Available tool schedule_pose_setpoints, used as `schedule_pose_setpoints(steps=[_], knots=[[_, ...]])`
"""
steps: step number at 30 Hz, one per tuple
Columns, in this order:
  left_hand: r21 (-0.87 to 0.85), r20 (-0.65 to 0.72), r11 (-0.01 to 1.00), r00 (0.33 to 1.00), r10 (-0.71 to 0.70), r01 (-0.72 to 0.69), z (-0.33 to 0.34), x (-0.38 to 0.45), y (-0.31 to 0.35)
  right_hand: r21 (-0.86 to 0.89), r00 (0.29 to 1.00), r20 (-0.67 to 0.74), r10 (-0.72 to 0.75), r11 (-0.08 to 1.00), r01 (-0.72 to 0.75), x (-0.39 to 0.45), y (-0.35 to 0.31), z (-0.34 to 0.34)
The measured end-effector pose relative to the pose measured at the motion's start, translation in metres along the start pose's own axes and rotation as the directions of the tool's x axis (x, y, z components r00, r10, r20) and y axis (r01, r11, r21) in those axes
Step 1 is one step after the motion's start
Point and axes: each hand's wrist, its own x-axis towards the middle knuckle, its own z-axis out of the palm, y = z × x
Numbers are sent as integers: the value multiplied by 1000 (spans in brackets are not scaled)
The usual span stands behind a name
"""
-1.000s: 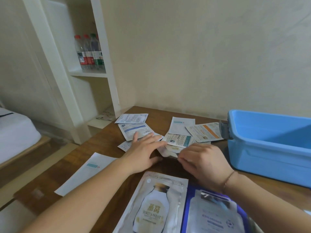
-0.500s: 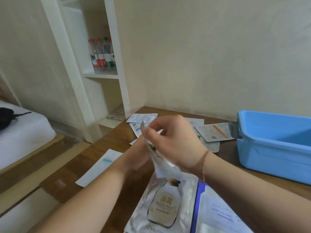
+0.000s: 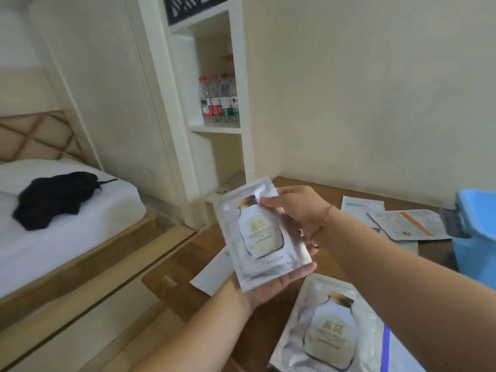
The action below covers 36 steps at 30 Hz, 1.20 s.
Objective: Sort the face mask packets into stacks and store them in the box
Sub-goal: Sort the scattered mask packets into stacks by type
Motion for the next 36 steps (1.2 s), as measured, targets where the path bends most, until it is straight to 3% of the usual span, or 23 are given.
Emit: schedule_pose_setpoints(steps=[2,5,11,15,18,21,24,28,32,33,36], knots=[[-160,-83,987,997,11,-24,-1,-7,5,159,992,-96,84,985,-68,12,6,-4],[-183,-294,977,954,54,-112,-25,-18,11,304,973,-124,197,941,-152,25,17,-6],[278,-458,957,864,209,-84,-29,-28,18,276,982,-65,180,949,-156,25,30,-9],[669,-354,743,865,355,-31,-23,-47,19,113,995,-96,10,994,1,-3,28,-40],[823,-220,568,931,291,17,-8,-67,12,-115,994,-97,-44,993,33,-36,31,-72],[922,-124,386,964,235,24,10,-83,-5,-234,995,-98,2,972,-25,-68,44,-92],[983,-118,167,958,262,76,21,-94,-21,-275,991,-129,48,958,-82,-90,57,-99],[991,-134,21,967,217,132,24,-103,-34,-429,986,-159,50,896,-115,-100,75,-101],[976,-89,-181,981,173,120,20,-108,-39,-760,986,-147,-78,647,-62,-102,85,-107],[970,-72,-217,984,160,106,17,-108,-40,-800,986,-139,-91,598,-58,-103,86,-109],[975,-73,-203,994,76,87,21,-112,-37,-828,993,-96,-62,560,-45,-108,90,-113]])
